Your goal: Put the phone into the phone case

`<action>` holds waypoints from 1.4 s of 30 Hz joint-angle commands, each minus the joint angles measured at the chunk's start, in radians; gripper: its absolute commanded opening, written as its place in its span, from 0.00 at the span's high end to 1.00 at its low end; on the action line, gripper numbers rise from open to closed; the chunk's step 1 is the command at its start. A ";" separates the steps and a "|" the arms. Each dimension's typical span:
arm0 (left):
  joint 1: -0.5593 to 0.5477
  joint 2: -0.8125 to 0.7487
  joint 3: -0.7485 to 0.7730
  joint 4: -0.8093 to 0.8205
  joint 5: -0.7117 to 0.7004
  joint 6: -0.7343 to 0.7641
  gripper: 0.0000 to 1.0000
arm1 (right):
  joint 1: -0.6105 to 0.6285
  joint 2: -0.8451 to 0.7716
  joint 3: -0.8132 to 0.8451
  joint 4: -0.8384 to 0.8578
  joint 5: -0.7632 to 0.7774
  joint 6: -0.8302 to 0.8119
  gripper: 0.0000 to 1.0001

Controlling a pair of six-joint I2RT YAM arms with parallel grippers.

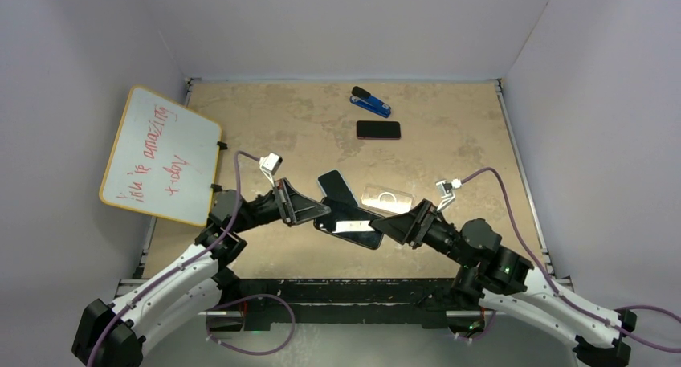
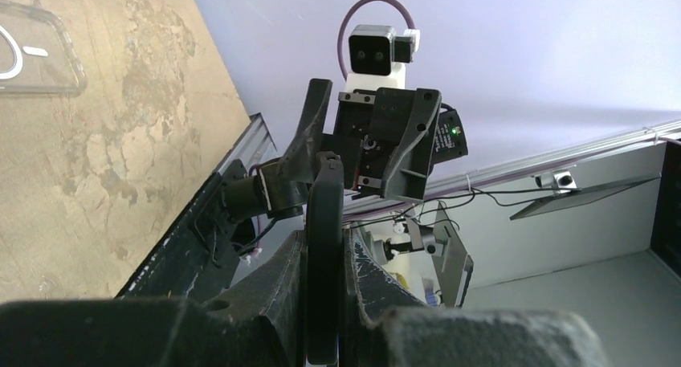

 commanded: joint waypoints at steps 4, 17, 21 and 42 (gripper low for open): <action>0.006 -0.015 0.050 0.118 0.023 -0.028 1.00 | 0.003 0.002 -0.035 0.206 -0.063 0.006 0.37; 0.007 -0.015 0.225 -0.440 -0.036 0.294 1.00 | 0.003 0.022 -0.009 0.149 -0.024 -0.041 1.00; 0.006 0.014 0.285 -0.577 -0.046 0.375 1.00 | 0.003 0.062 0.006 0.147 -0.042 -0.059 1.00; 0.006 -0.124 0.207 -0.259 -0.119 0.159 1.00 | 0.003 0.141 -0.124 0.360 -0.166 0.022 0.33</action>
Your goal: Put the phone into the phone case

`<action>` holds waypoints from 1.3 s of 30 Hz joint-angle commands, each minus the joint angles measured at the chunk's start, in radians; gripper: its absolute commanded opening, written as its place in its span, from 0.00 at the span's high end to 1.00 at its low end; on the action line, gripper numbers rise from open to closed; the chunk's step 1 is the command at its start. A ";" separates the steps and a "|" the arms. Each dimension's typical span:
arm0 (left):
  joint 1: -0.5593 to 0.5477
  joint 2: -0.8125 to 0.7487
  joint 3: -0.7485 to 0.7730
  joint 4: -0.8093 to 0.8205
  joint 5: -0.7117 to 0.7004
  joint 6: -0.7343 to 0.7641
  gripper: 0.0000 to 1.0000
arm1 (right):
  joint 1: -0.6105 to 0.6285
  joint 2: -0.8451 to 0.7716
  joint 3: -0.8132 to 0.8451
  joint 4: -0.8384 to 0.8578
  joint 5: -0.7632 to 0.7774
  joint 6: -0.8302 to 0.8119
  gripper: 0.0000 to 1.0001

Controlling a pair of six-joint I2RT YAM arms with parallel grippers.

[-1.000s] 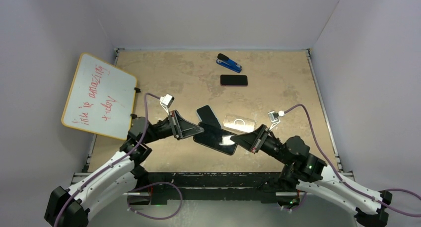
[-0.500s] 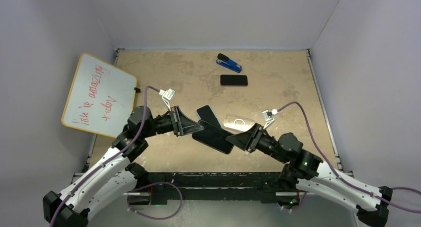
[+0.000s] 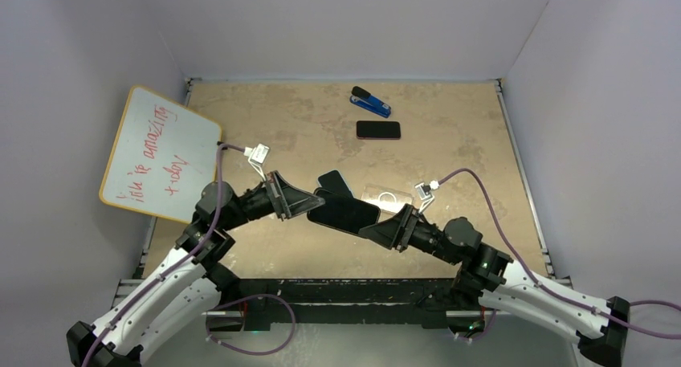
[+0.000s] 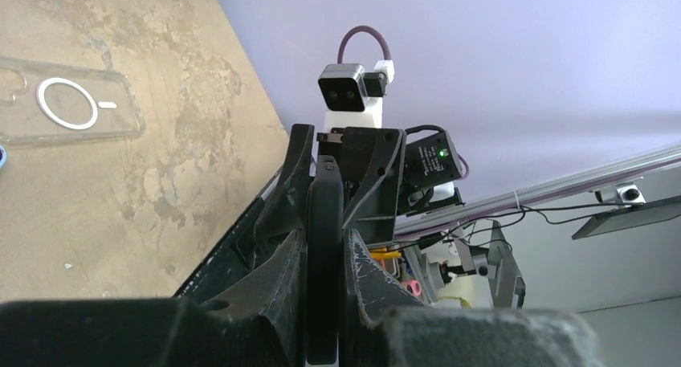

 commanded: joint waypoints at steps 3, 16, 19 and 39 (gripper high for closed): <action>0.002 -0.025 0.011 0.106 -0.033 -0.041 1.00 | 0.004 0.002 -0.015 0.120 -0.032 0.028 0.39; 0.002 -0.024 0.083 -0.152 -0.075 0.173 1.00 | 0.004 -0.039 -0.017 0.138 0.043 0.074 1.00; 0.002 -0.014 0.096 -0.179 -0.052 0.191 1.00 | 0.004 -0.033 -0.005 0.108 0.063 0.061 1.00; 0.002 0.086 0.142 -0.177 0.304 0.339 1.00 | 0.004 0.069 0.405 -0.465 -0.111 -0.437 0.07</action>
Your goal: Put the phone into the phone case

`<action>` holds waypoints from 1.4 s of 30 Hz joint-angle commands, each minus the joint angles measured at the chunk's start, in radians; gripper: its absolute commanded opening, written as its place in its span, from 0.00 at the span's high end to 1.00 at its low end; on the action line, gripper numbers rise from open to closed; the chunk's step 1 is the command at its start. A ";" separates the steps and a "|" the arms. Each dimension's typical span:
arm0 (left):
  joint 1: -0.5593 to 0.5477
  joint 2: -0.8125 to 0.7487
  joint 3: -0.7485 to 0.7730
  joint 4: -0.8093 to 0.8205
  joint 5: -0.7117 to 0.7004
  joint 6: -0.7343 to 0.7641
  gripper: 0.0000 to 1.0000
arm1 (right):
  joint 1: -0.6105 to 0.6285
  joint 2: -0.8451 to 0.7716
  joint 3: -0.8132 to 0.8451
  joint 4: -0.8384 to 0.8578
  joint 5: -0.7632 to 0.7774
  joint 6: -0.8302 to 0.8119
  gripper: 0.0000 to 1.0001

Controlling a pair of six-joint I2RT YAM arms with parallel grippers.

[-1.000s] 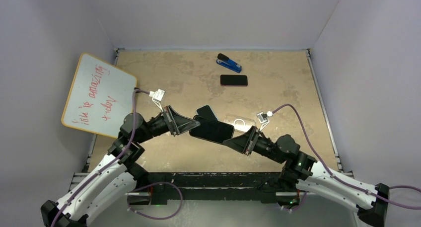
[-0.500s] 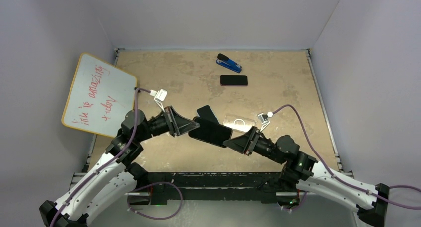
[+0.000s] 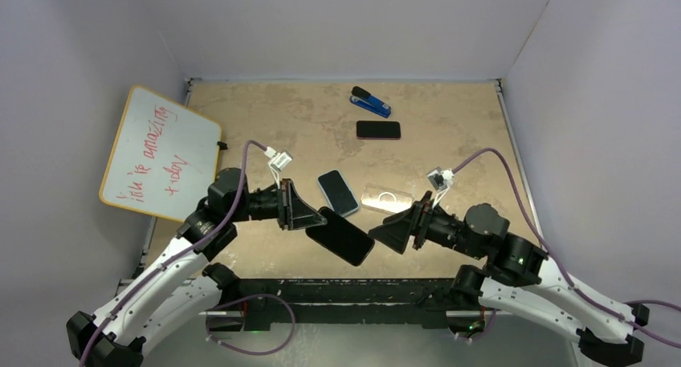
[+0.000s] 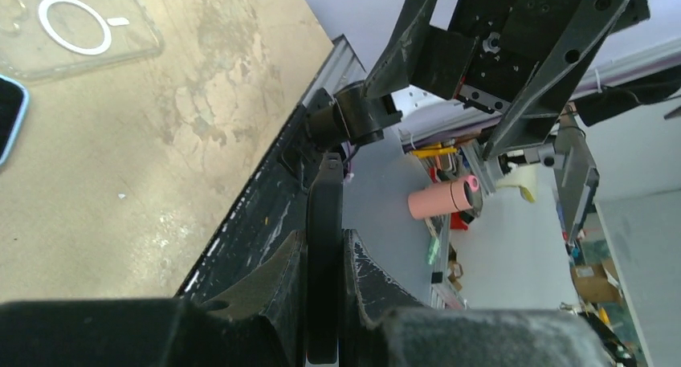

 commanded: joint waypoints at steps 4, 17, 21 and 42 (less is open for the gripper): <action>0.001 0.018 0.013 0.158 0.161 0.016 1.00 | -0.001 0.186 0.077 0.032 -0.262 -0.169 0.12; 0.000 0.015 -0.015 0.170 0.174 0.035 1.00 | -0.001 0.403 0.035 0.252 -0.388 -0.106 0.83; 0.001 0.020 0.065 -0.010 0.069 0.134 0.76 | -0.001 0.394 0.001 0.266 -0.366 -0.059 1.00; 0.000 -0.194 0.251 -0.514 -0.949 0.563 0.10 | -0.085 0.841 0.127 0.493 -0.048 0.071 1.00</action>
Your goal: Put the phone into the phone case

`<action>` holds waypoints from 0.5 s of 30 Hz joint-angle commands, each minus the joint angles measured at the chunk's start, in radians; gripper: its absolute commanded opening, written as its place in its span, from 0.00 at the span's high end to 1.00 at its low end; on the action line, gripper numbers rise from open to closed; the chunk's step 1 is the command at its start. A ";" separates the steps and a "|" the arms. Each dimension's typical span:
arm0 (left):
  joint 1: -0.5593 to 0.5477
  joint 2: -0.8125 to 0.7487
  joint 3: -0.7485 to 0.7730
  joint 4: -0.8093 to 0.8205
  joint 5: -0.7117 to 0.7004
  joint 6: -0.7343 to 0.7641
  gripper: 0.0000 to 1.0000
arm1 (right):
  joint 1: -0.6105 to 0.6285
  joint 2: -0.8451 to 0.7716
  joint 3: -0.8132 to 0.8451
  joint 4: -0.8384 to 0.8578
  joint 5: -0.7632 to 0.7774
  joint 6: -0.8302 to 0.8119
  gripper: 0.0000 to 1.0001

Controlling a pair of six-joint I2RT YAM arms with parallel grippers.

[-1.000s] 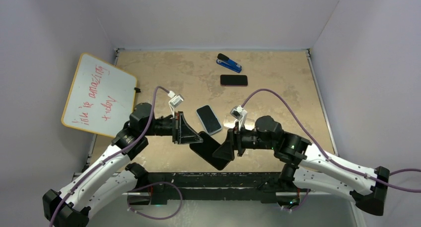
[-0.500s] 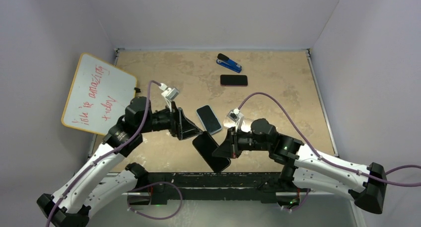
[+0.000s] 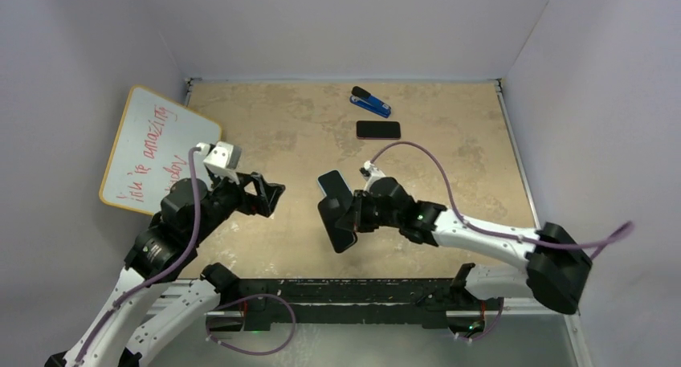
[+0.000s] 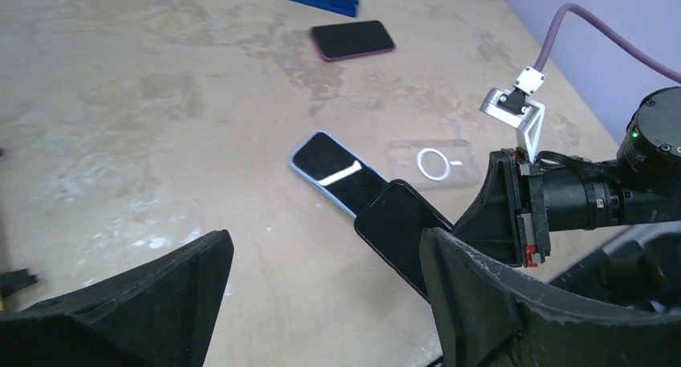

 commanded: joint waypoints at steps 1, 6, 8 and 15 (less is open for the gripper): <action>0.001 -0.073 -0.053 -0.010 -0.219 0.061 0.10 | -0.015 0.178 0.166 0.272 0.035 0.036 1.00; 0.002 -0.158 -0.117 0.037 -0.264 0.066 0.07 | -0.019 0.449 0.379 0.368 0.022 0.013 1.00; 0.002 -0.176 -0.118 0.037 -0.277 0.071 0.06 | -0.021 0.541 0.468 0.411 0.028 0.015 1.00; 0.004 -0.201 -0.126 0.026 -0.283 0.063 0.04 | -0.045 0.852 0.705 0.533 0.066 0.076 1.00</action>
